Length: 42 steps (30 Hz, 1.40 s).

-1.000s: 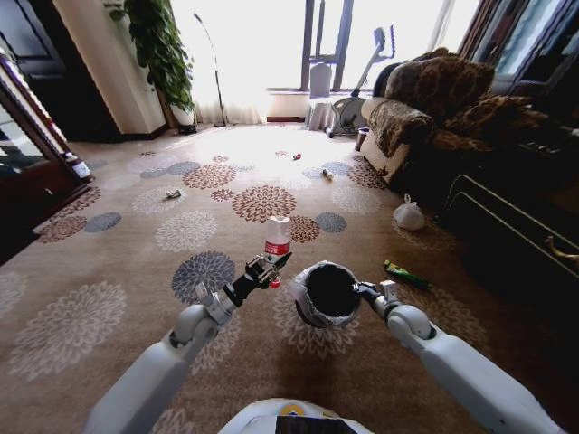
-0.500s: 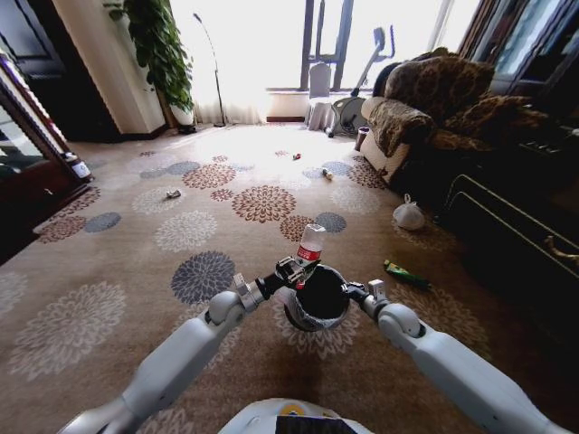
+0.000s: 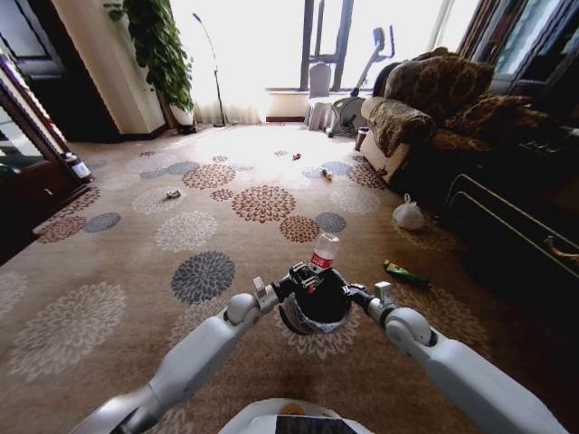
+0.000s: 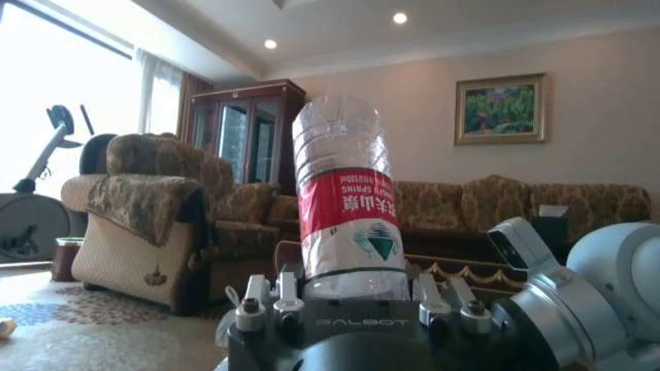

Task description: Pick up the trash from the ground and place it into the trash bin.

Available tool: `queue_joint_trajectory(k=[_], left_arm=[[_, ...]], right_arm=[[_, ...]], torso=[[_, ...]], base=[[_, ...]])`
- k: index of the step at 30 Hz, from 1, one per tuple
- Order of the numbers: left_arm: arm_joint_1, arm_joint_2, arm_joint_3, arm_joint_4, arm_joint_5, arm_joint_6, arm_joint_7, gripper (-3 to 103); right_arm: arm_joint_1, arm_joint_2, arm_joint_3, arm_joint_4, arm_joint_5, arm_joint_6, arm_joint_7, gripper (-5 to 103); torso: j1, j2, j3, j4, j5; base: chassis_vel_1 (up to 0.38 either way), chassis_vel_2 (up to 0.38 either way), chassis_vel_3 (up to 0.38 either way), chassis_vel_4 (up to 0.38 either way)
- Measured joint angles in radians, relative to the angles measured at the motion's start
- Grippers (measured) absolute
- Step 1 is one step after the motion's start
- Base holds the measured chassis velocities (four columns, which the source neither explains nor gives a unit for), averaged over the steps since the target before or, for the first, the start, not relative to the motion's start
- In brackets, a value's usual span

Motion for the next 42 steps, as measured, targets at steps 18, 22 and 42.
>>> queue_joint_trajectory(k=[18,22,42], left_arm=[[0.02,0.008,-0.021,-0.067,-0.059,0.016,-0.062,100],[-0.007,0.0,-0.04,-0.06,-0.094,0.025,-0.161,100],[-0.071,-0.131,-0.105,0.14,0.103,0.153,-0.488,100]], right_arm=[[-0.081,-0.009,0.088,0.007,0.001,0.0,-0.002,2],[-0.203,-0.026,0.224,0.008,0.012,0.019,-0.004,2],[-0.489,-0.046,0.532,-0.008,-0.042,0.08,-0.071,2]], torso=[[0.0,0.0,0.0,0.0004,0.0002],[0.0,0.0,0.0,-0.0005,0.0001],[0.0,0.0,0.0,-0.0003,0.0]], base=[[0.0,0.0,0.0,0.0],[0.0,0.0,0.0,0.0],[-0.008,-0.021,0.007,0.019]])
